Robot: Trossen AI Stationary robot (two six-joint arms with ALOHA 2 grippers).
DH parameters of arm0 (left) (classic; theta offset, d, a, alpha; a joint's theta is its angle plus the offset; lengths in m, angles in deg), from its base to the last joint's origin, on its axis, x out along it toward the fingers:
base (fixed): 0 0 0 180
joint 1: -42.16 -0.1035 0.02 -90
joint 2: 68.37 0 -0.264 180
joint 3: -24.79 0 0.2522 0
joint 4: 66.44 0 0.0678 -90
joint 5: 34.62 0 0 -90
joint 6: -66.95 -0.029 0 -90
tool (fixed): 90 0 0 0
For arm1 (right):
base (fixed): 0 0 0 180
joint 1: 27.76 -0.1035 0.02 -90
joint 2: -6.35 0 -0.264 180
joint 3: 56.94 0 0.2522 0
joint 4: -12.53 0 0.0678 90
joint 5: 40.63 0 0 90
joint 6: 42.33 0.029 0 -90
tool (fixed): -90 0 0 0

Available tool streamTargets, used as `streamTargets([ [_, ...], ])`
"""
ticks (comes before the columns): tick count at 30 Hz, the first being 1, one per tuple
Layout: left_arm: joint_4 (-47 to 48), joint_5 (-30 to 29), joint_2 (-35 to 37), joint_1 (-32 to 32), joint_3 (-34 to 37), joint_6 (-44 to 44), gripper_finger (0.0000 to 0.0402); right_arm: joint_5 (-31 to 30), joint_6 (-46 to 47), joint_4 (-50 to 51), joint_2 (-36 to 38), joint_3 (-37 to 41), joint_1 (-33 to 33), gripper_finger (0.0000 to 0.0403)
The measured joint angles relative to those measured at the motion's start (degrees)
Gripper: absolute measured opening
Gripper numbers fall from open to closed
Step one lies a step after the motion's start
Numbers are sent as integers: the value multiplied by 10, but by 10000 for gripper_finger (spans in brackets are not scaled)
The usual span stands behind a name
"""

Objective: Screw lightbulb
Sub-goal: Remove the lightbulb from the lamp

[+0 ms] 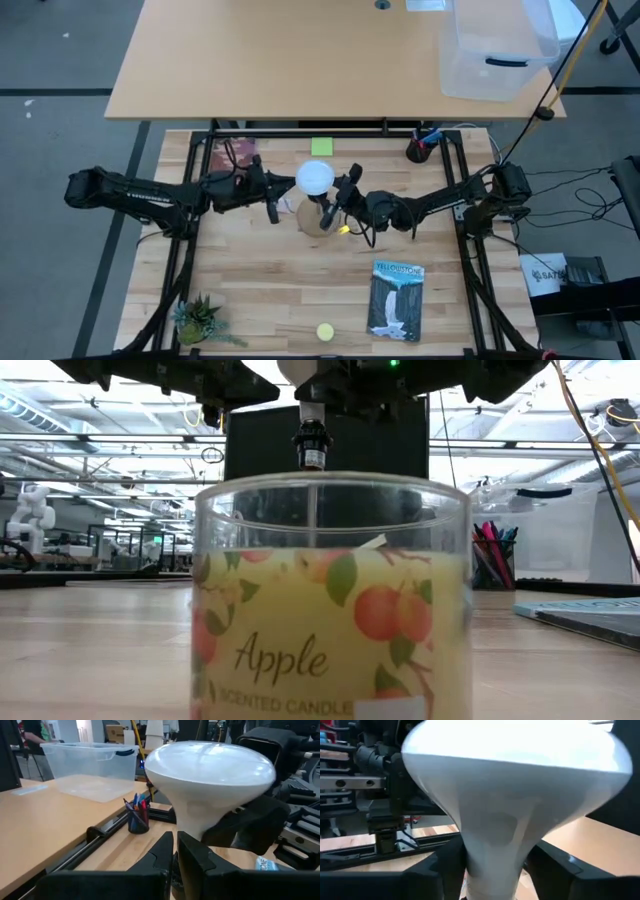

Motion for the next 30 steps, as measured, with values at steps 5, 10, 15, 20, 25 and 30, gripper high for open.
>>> streamTargets([
  [5, 1, 0, -7, 8, 0, 1, 30, 9, -11, 2, 0, 0, 3, 159],
  [10, 2, 2, -30, 24, 0, 9, 30, 12, -19, 13, 3, -1, 9, 165],
  [15, 5, -6, -45, 41, 0, 20, 30, 51, -15, 37, 14, -1, 22, 164],
  [20, 39, -39, -59, 63, 0, 38, 30, 85, -18, 87, 39, -1, 34, 164],
  [25, 4, -95, -110, 89, 19, 59, 30, 115, -11, 115, 54, -1, 48, 164],
  [30, -96, -136, -197, 76, 36, 60, 30, 114, -12, 118, 55, -1, 49, 164],
])
